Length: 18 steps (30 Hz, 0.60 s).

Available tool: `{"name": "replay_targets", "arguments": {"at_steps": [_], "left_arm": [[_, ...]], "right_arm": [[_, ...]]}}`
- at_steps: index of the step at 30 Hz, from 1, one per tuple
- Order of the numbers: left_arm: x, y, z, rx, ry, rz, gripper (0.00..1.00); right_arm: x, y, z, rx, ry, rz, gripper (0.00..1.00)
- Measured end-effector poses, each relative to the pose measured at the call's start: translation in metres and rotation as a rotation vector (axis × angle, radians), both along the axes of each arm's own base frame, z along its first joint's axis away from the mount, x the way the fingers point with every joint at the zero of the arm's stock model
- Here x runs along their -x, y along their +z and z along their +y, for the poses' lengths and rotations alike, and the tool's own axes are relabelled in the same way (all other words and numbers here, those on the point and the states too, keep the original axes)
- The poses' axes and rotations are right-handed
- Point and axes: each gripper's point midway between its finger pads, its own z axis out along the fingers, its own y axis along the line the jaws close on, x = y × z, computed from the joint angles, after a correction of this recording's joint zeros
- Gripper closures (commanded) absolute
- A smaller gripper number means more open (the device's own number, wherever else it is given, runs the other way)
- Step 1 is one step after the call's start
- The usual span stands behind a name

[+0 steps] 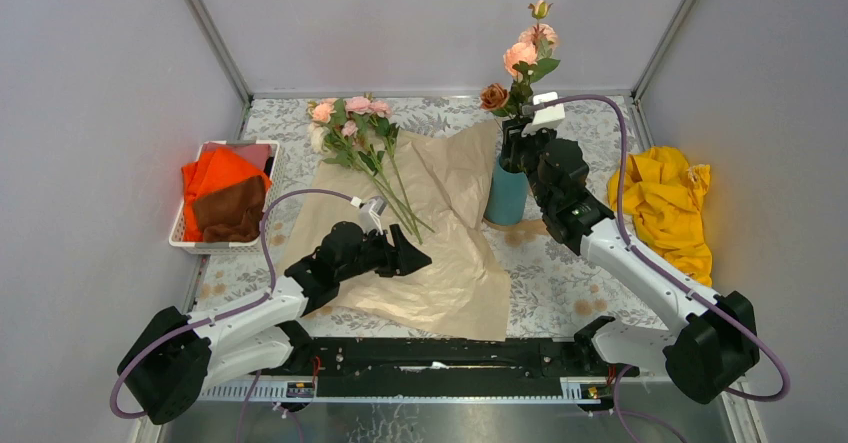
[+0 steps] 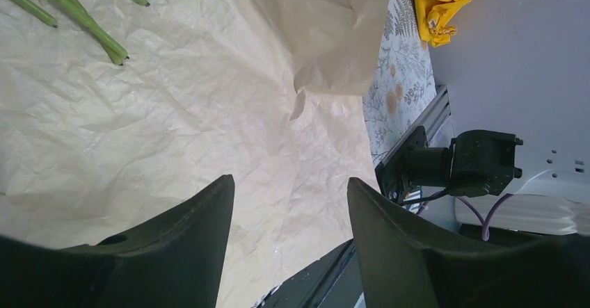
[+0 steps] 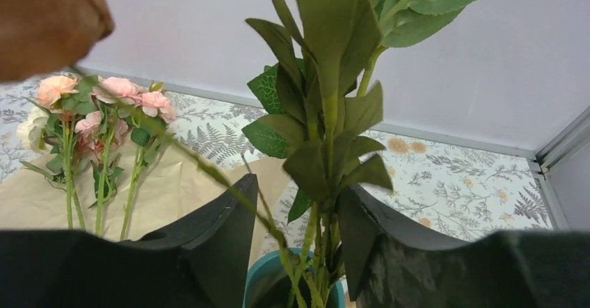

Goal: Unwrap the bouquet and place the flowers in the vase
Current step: Insert the fake flower into the vase.

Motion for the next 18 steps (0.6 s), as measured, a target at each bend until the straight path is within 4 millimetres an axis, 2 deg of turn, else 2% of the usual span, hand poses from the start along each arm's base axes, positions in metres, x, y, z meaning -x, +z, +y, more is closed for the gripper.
{"name": "replay_targets", "arguments": {"at_steps": [10, 18], "left_arm": [[0.001, -0.002, 0.001, -0.002, 0.001, 0.003, 0.33], [0.003, -0.007, 0.003, -0.008, 0.003, 0.018, 0.33]], "right_arm": [[0.004, -0.005, -0.002, -0.002, 0.000, 0.013, 0.26], [0.014, 0.005, -0.007, -0.024, 0.003, 0.002, 0.07]]}}
